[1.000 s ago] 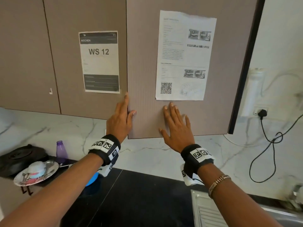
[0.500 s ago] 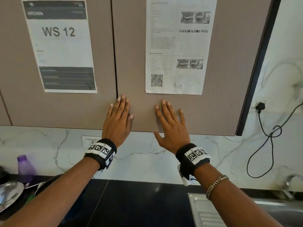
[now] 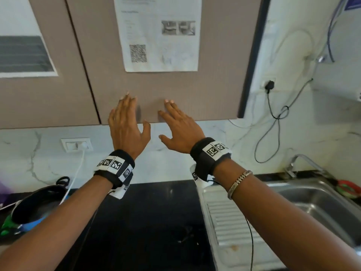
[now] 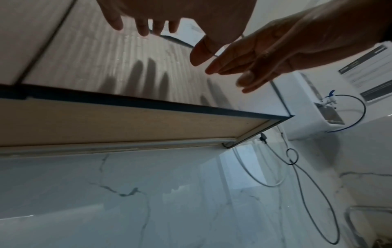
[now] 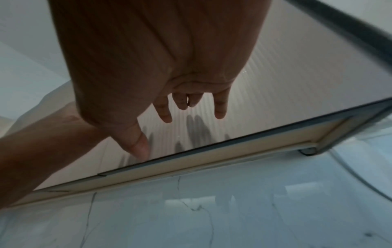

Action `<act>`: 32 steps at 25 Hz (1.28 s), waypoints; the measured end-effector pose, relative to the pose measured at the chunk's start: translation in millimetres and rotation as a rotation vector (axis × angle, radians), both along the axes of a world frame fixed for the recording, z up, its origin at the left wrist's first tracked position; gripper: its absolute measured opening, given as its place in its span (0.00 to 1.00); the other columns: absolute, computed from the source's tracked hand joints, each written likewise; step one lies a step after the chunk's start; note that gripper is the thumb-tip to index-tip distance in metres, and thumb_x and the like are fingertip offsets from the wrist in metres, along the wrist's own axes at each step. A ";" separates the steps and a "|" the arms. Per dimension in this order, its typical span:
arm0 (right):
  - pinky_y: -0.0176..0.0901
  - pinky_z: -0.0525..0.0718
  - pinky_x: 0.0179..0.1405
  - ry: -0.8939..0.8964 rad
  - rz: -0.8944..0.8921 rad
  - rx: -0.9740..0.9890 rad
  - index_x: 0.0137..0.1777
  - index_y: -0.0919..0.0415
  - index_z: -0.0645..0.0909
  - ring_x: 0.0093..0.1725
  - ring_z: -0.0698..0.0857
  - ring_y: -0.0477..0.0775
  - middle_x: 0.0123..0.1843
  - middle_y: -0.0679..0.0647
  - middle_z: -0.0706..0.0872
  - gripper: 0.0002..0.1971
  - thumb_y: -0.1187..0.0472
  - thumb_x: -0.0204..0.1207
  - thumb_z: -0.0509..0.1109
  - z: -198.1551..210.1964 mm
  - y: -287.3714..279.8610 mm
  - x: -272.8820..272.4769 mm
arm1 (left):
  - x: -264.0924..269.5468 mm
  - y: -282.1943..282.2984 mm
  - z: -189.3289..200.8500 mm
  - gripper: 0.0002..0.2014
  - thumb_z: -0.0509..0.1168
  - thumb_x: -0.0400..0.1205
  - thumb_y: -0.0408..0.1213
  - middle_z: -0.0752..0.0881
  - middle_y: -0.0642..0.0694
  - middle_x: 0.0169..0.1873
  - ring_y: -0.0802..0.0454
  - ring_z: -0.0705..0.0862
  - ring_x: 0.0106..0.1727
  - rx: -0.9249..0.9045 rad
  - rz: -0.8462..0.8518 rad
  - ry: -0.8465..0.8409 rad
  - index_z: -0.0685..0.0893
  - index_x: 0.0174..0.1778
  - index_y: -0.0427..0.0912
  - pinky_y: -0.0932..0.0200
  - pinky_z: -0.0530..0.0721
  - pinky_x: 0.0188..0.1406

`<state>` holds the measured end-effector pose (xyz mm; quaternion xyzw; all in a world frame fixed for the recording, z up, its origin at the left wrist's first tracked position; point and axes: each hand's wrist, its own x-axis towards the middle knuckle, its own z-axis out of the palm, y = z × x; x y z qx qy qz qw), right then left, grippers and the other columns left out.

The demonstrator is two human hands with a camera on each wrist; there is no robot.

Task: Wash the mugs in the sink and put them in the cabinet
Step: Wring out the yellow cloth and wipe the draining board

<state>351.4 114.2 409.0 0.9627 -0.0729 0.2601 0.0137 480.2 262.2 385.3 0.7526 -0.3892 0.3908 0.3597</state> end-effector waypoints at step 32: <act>0.41 0.77 0.74 0.211 -0.998 0.983 0.74 0.49 0.83 0.72 0.83 0.52 0.72 0.49 0.86 0.22 0.56 0.79 0.70 -371.8 -424.2 -604.4 | -557.1 -555.7 -388.7 0.23 0.73 0.77 0.38 0.87 0.43 0.60 0.41 0.87 0.61 0.813 -0.961 0.664 0.82 0.70 0.46 0.46 0.85 0.61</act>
